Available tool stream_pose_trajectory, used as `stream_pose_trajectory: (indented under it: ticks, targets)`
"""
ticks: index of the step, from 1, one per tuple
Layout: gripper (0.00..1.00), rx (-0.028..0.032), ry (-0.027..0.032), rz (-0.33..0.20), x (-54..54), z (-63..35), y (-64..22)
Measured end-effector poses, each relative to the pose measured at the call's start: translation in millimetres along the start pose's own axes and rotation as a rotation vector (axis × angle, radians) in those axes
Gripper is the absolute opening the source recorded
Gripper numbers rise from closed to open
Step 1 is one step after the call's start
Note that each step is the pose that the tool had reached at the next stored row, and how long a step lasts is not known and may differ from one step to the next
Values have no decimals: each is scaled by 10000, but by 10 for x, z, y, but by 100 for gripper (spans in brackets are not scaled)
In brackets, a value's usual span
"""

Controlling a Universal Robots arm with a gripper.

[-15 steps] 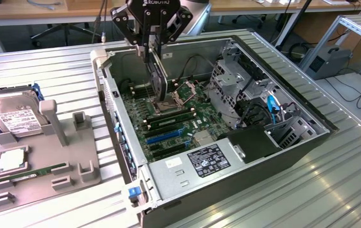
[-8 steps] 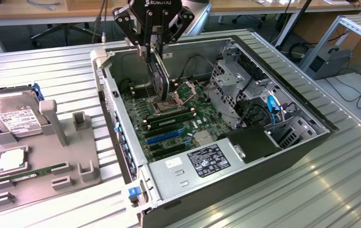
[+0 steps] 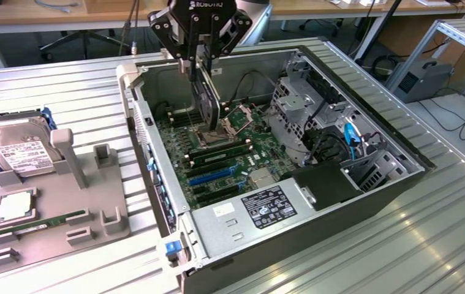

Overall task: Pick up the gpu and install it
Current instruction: 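Pick up the gpu and move the gpu toward the slot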

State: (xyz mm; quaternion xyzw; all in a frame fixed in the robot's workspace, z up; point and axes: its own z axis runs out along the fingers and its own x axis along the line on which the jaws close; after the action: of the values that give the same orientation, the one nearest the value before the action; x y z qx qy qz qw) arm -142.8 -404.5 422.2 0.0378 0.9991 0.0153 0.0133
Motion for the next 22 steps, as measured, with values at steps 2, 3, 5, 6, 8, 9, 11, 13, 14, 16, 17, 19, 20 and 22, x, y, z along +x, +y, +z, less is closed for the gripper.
stream_pose_trajectory:
  ticks: [2,3,5,6,8,9,11,13,14,16,17,19,20,22]
  targets:
    - [27,0,0,0,-14,8,1]
    - [27,0,0,1,-20,11,1]
    - [27,1,0,0,-29,16,2]
    - [27,1,0,0,-33,18,2]
    - [27,0,0,0,-41,22,3]
    - [27,0,0,0,-44,25,3]
    - [27,0,0,0,-52,32,3]
    - [27,0,0,0,-59,40,3]
    - [27,0,0,0,-62,44,4]
    - [27,2,0,1,-68,52,4]
    - [27,2,0,1,-69,55,4]
    - [27,2,0,1,-75,62,4]
    - [27,3,0,1,-77,66,4]
    - [27,3,1,0,-82,73,4]
